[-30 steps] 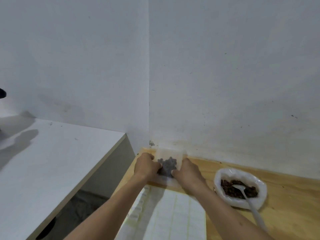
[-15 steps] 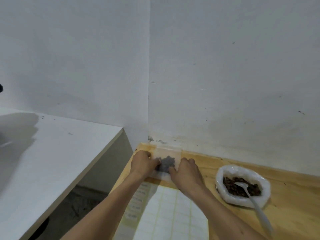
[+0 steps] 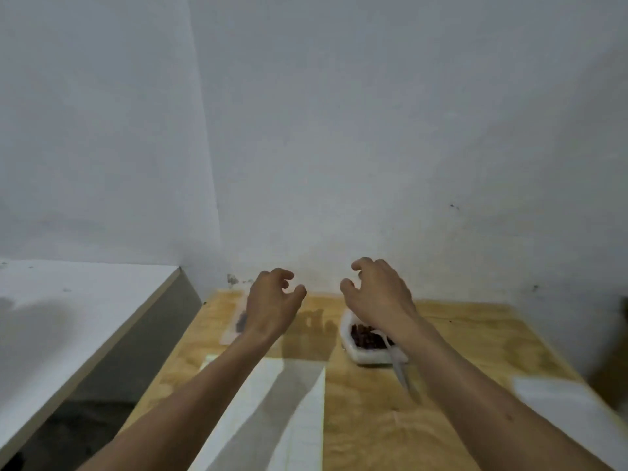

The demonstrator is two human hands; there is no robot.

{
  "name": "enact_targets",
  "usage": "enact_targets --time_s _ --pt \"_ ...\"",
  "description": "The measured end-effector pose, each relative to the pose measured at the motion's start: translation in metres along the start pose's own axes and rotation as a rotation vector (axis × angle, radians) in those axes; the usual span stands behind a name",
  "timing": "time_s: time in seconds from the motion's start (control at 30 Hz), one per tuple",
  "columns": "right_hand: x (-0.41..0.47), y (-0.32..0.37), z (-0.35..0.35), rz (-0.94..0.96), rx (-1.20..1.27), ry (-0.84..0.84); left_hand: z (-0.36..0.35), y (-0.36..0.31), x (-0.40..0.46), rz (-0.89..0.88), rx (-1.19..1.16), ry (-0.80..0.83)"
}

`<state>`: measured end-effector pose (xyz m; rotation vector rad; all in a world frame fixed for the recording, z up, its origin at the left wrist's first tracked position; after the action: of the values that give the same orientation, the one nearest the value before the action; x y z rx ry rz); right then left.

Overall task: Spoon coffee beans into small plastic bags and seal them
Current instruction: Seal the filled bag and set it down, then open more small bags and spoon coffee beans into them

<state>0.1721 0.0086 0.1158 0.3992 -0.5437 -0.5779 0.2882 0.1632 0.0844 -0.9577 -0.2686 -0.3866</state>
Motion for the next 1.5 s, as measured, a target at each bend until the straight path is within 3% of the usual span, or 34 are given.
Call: enact_targets --time_s 0.17,0.27,0.5,0.6,0.83,1.03,1.23,1.33,1.5 --pt "-0.016 -0.097 0.086 -0.183 -0.072 -0.113 -0.048 -0.093 -0.049 -0.178 -0.146 0.128" --pt "-0.045 -0.159 0.119 -0.314 -0.169 -0.086 -0.089 -0.143 -0.09 -0.283 -0.189 0.281" --pt "-0.128 -0.272 0.147 -0.567 -0.282 0.054 -0.194 -0.187 -0.191 -0.437 0.208 0.809" --pt "-0.15 -0.287 0.146 -0.602 -0.291 0.134 -0.215 -0.18 -0.213 -0.443 0.358 0.904" --pt "-0.161 -0.296 0.143 -0.648 -0.245 0.095 -0.224 -0.174 -0.215 -0.352 0.348 0.894" --pt "-0.158 -0.299 0.153 -0.619 -0.095 -0.131 -0.219 -0.166 -0.217 -0.25 0.157 0.825" --pt "-0.152 -0.29 0.163 -0.596 0.171 -0.198 -0.197 -0.168 -0.196 -0.009 -0.384 0.607" --pt "-0.14 -0.282 0.165 -0.588 0.316 -0.247 -0.179 -0.174 -0.181 0.152 -0.679 0.577" --pt "-0.108 -0.228 0.173 -0.375 0.355 -0.512 -0.12 -0.191 -0.13 0.059 -0.844 0.378"
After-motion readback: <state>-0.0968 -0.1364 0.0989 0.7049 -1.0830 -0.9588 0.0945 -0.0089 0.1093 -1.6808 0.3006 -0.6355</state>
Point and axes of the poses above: each hand's wrist, its own x-axis towards the middle knuckle, its own z-axis out of the back of the hand, y = z × x, the point moved 6 cm from there along x, towards the middle knuckle, and after that the axes turned 11 degrees about -y, right-handed, at the moved point
